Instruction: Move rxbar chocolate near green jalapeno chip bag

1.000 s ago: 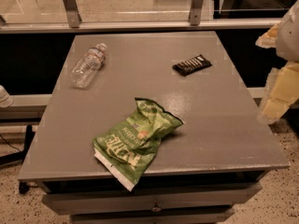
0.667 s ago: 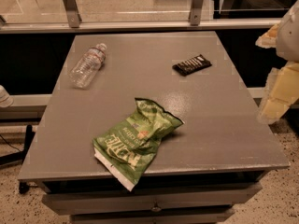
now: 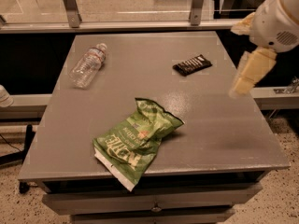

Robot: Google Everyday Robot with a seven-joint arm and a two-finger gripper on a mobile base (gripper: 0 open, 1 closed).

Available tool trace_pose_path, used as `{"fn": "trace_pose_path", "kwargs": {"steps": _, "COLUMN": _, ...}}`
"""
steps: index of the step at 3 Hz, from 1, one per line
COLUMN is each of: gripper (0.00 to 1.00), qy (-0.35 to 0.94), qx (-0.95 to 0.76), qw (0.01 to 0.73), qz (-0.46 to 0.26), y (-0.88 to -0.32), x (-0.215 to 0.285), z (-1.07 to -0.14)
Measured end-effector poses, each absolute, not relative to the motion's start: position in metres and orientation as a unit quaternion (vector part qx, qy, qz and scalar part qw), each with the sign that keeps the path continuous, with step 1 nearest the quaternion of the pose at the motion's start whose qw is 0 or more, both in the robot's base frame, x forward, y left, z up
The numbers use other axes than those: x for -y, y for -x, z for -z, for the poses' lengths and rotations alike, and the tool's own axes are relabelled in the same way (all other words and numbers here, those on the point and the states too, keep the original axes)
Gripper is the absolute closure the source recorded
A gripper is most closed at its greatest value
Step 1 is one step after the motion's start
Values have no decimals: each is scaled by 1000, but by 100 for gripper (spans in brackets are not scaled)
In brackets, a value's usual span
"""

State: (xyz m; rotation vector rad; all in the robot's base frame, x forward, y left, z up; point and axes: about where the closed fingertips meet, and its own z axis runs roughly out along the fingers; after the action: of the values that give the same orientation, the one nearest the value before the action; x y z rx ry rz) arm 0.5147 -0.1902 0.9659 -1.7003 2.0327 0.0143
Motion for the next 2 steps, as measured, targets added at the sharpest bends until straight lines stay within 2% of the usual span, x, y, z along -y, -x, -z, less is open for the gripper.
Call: {"fn": "trace_pose_path", "kwargs": {"steps": 2, "gripper": 0, "qy": 573, "qx": -752, "qw": 312, "qz": -88, "y": -614, "x": 180, "z": -913}}
